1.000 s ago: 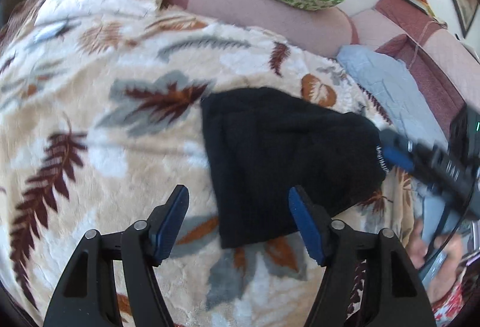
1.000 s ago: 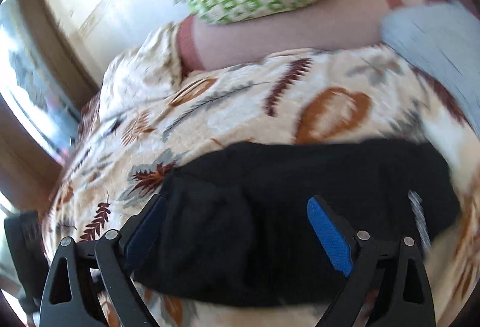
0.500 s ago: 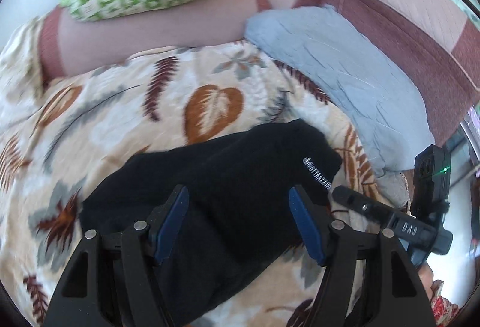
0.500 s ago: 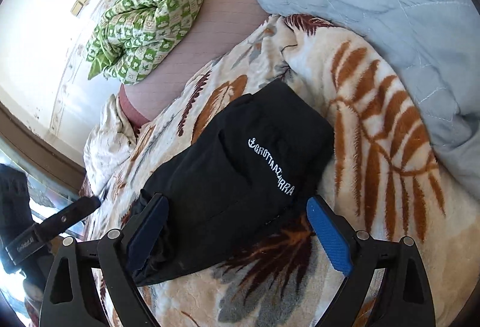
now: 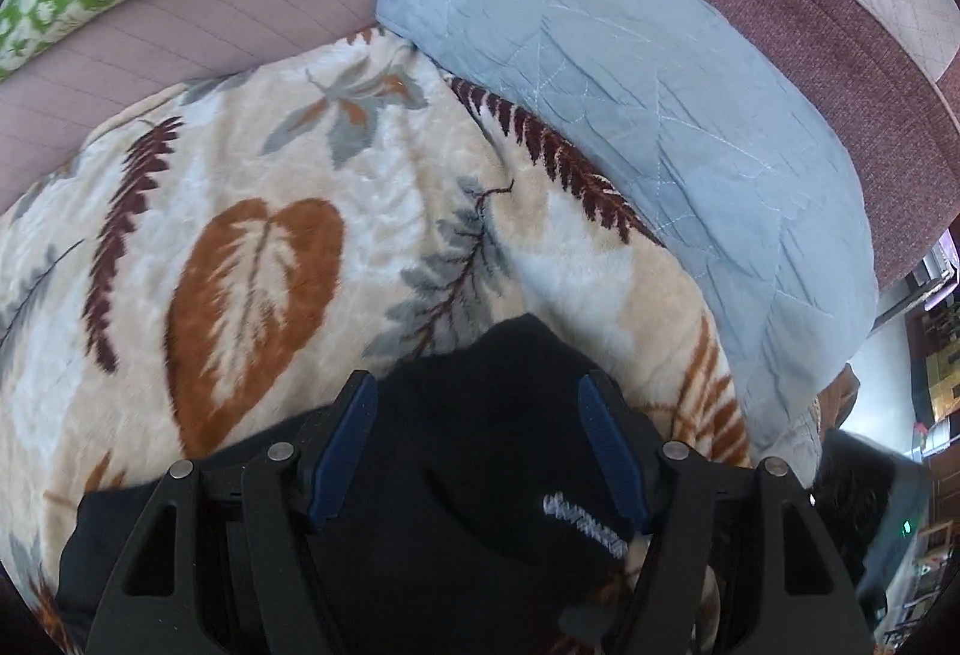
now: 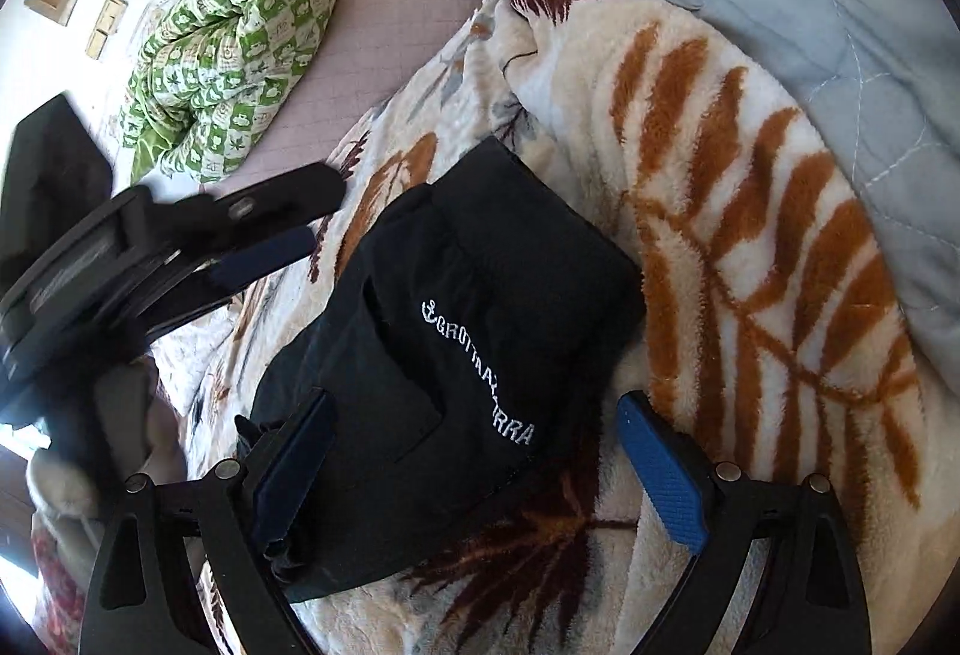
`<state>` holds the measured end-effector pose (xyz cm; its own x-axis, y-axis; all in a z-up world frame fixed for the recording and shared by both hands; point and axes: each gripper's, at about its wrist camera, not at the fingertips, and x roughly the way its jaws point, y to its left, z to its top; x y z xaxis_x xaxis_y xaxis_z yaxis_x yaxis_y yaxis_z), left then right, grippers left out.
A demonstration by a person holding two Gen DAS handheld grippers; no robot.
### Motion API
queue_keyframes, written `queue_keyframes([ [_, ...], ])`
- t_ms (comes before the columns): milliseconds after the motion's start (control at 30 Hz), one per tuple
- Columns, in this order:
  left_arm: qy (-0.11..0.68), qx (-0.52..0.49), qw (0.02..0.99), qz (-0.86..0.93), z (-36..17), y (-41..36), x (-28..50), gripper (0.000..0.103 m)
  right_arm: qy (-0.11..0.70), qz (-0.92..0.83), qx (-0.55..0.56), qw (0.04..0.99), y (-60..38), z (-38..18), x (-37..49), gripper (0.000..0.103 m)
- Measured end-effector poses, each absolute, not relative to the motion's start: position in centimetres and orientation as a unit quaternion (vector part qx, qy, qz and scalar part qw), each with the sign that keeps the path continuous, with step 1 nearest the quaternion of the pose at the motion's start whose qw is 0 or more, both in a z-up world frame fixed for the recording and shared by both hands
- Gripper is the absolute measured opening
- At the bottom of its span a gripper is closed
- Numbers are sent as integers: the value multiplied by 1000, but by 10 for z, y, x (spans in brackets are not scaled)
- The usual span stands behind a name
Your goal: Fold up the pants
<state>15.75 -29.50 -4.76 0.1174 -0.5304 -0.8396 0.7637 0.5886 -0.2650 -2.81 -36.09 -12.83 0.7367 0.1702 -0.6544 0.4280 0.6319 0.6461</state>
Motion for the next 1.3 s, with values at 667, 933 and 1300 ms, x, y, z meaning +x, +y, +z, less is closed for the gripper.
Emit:
queue_keyframes([
  [667,486,210,683,-503,-77,-340,144,15,335,-82,414,843,-359,-131,-19,98],
  [933,479,174,690,-515,-49,-314,138,15,322,-102,396,854,-356,-131,-12,88],
  [1300,457,168,719,-496,-15,-290,125,15,299,-64,377,874,-342,-104,-18,29],
])
